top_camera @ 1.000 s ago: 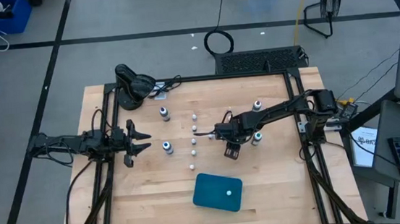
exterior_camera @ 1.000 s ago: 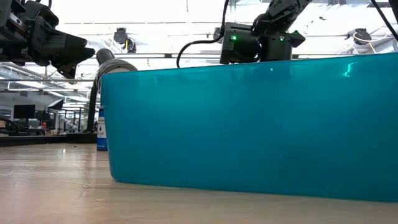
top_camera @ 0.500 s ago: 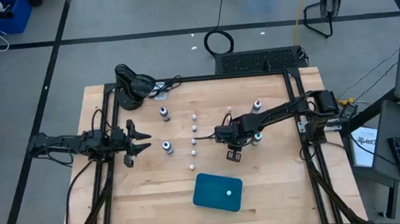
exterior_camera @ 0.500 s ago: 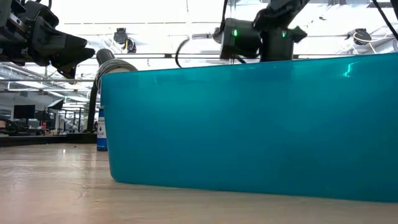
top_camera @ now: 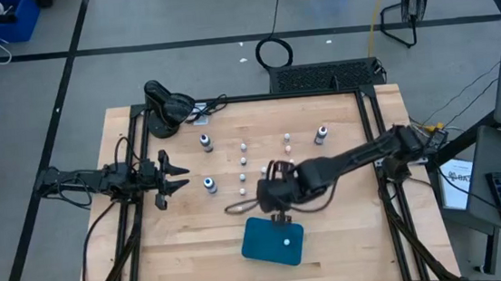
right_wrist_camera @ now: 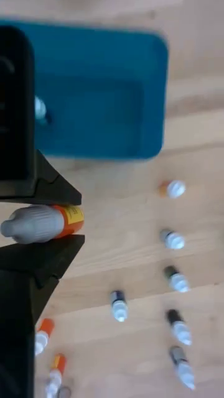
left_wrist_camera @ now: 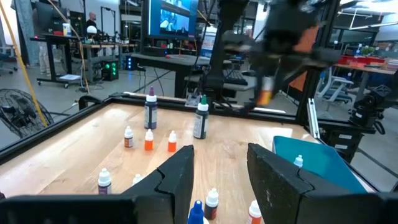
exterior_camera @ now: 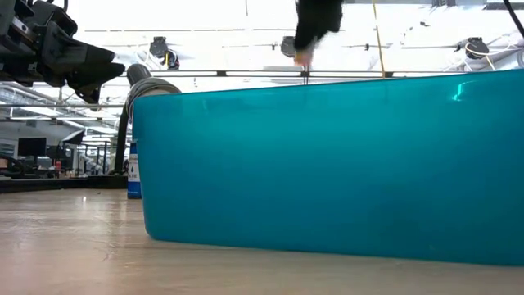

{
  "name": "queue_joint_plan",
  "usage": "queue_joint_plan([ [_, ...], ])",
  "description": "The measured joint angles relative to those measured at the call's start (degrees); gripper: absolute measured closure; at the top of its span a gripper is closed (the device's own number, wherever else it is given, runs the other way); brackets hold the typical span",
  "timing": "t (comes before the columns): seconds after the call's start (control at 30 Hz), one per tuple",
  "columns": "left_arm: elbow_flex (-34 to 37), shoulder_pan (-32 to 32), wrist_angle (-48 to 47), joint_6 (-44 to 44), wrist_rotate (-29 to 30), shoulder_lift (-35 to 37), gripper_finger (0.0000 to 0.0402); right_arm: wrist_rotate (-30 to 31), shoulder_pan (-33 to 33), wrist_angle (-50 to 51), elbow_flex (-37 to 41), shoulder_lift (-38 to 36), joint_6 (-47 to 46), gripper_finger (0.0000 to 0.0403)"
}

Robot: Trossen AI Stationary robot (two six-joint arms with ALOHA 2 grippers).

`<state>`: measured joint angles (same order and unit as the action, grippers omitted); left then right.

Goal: Pick & Place food coloring
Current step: Put the small yellow coloring bottle into the blue bin

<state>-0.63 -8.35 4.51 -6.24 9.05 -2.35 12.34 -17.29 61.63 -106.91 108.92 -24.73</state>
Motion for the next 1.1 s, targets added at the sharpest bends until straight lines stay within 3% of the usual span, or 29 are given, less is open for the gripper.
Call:
queue_joint_plan([
  [0.17, 0.00, 0.00, 0.00, 0.00, -0.02, 0.00, 0.0249, 0.69, -3.73, 6.45, -13.90, 9.01, -0.30, 0.0347],
  [0.3, -0.02, 0.00, 0.00, 0.00, -0.02, 0.00, 0.0249, -2.94, -4.92, 7.13, -21.23, 16.26, -0.20, 0.0347],
  [0.67, -0.01, 0.01, 0.00, 0.00, -0.02, -0.02, 0.0249, -8.71, -5.89, 4.57, -21.73, 27.82, 2.89, 0.0347],
  [1.1, -0.02, -0.01, -0.02, 0.00, -0.02, 0.00, 0.0249, -11.06, -6.83, 4.83, -21.69, 31.83, 2.98, 0.0347],
])
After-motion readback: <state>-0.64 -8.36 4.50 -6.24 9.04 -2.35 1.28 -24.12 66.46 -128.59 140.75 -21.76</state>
